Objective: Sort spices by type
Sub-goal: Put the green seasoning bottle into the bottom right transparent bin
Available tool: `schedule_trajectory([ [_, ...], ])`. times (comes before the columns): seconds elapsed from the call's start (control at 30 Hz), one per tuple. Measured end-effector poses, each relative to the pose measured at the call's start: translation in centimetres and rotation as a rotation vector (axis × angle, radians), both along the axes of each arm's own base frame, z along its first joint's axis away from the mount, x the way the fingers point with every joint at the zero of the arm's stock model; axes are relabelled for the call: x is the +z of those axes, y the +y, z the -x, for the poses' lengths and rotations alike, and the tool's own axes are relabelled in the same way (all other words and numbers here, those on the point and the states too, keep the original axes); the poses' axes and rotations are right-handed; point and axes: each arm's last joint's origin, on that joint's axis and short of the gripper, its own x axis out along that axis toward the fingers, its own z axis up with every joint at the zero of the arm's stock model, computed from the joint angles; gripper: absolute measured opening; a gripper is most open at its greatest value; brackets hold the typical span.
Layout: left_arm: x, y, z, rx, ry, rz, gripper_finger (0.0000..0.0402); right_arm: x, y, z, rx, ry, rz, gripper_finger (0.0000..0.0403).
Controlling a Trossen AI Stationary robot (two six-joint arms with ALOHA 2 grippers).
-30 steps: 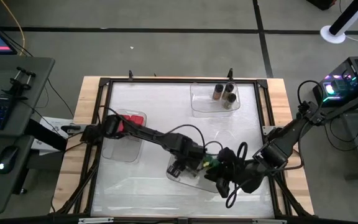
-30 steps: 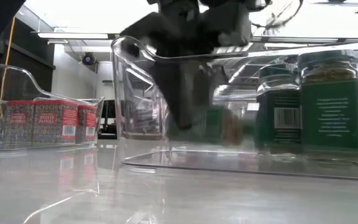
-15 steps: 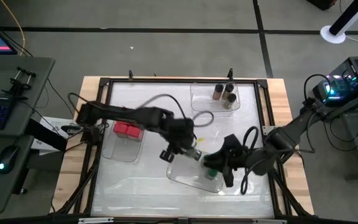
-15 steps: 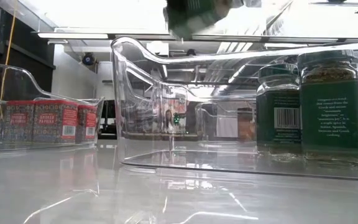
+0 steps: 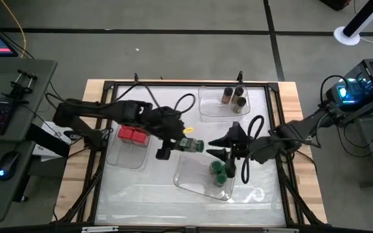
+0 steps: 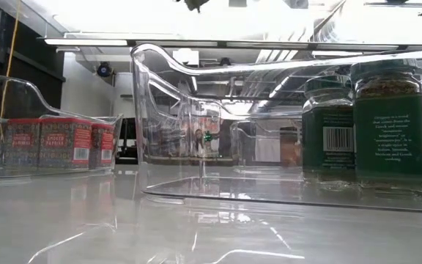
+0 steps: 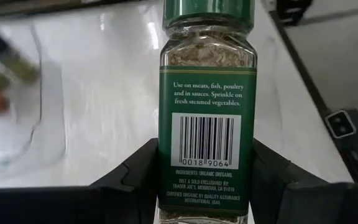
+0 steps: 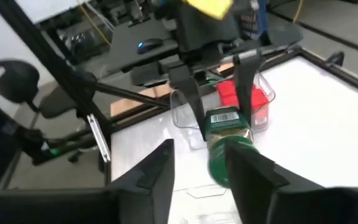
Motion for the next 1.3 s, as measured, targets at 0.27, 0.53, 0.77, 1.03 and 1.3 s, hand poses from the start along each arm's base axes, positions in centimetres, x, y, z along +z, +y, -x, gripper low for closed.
schedule_trajectory([
  [0.27,-1.2,0.4,2.6,0.199,-0.088,0.058,0.0151,-1.0,-0.5,-1.5,0.102,0.063,0.093,0.0232],
  [0.53,-1.2,-0.7,2.9,0.249,-0.106,-0.041,0.0151,-1.5,-2.1,-2.7,0.024,0.104,0.335,0.0315],
  [0.77,-1.0,-2.3,3.0,0.206,-0.15,-0.156,0.0151,-1.6,-3.2,-3.3,0.123,0.121,0.306,0.0323],
  [1.03,-0.7,-2.5,2.9,0.203,-0.182,-0.16,0.0151,-1.7,-4.0,-3.6,0.151,0.136,0.373,0.0323],
  [1.3,-0.3,-2.4,2.5,0.188,-0.239,-0.186,0.0151,-2.6,-4.1,-4.6,0.168,0.169,0.415,0.0323],
])
